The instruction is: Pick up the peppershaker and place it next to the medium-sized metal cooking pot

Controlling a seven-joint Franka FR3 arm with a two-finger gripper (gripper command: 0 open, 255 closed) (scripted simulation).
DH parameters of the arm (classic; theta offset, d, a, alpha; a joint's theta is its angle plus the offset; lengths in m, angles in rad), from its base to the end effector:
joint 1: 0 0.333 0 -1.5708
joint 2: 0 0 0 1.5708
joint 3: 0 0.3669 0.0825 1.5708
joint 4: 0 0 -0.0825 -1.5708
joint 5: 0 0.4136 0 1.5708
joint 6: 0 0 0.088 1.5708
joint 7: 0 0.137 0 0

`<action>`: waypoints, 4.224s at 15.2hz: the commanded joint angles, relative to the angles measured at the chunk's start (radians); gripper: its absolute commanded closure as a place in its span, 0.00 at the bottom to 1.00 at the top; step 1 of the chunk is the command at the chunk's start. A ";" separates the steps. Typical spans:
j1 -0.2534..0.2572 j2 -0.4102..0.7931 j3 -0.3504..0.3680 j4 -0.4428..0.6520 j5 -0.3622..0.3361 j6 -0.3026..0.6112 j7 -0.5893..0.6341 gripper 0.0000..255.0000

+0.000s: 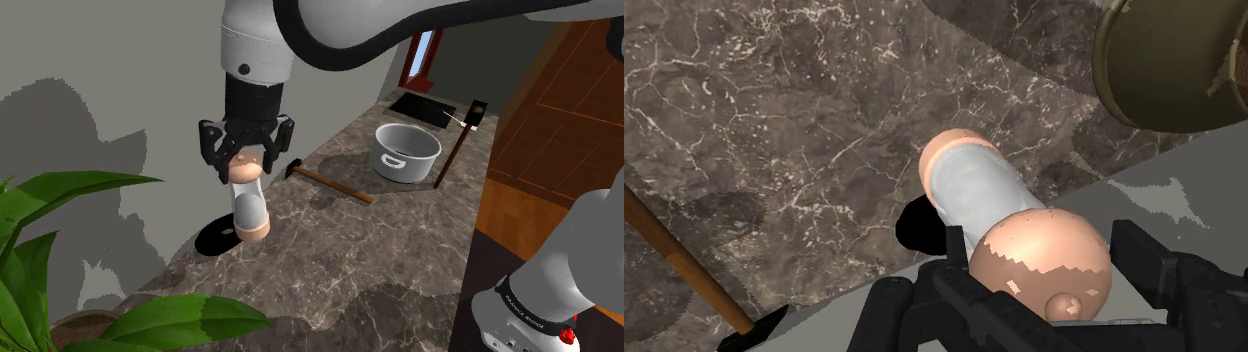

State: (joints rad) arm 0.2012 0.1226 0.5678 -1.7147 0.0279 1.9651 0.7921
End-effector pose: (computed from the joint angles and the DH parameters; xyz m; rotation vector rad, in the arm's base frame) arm 0.4753 0.4410 0.5452 -2.9718 0.0597 -0.0589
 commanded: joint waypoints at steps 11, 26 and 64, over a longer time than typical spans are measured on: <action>0.006 0.008 0.003 0.171 -0.007 -0.163 0.014 1.00; -0.041 -0.084 -0.014 0.231 0.050 -0.306 -0.041 1.00; -0.231 -0.965 -0.701 -0.537 0.045 -0.529 -0.861 1.00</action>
State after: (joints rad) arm -0.0283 -0.8355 -0.1316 -2.2357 0.0749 1.4277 -0.0658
